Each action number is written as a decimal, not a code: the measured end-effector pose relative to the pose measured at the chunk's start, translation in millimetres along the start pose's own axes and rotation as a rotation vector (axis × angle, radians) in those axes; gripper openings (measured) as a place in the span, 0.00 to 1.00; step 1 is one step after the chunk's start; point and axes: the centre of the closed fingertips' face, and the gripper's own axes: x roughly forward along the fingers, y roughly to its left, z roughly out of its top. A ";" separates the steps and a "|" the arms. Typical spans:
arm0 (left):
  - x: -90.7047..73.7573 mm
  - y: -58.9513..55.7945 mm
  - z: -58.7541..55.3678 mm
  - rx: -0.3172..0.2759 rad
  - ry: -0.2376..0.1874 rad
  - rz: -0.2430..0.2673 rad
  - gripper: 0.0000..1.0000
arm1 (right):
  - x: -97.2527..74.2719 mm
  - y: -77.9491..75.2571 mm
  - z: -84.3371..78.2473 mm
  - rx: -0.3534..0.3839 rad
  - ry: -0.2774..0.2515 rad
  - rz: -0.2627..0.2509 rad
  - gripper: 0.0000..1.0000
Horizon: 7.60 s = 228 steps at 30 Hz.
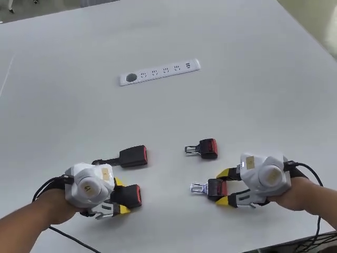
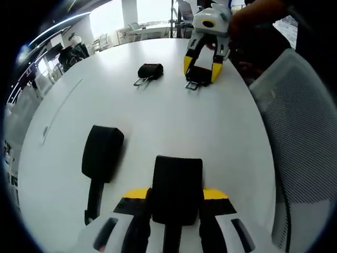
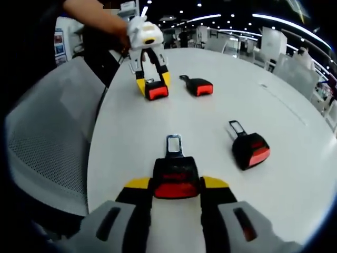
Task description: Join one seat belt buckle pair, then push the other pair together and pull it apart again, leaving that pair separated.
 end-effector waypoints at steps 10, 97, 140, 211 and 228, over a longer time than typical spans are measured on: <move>-0.3 0.5 -1.3 0.017 0.038 -0.015 0.36 | 1.2 0.8 3.3 -0.003 -0.028 0.021 0.35; -0.6 -1.7 -4.5 0.193 0.120 -0.080 0.35 | 116.4 35.5 117.8 -0.028 -0.124 0.142 0.34; -4.6 -2.1 -5.6 0.097 -0.094 -0.088 0.35 | 114.4 34.7 118.1 -0.135 -0.146 0.116 0.33; -13.3 11.5 16.9 0.117 -0.094 0.032 0.55 | 94.4 28.3 132.0 -0.050 -0.187 0.012 0.68; -36.8 49.7 72.1 0.053 -0.214 0.150 0.70 | 16.8 -38.5 94.2 -0.011 -0.173 -0.100 0.73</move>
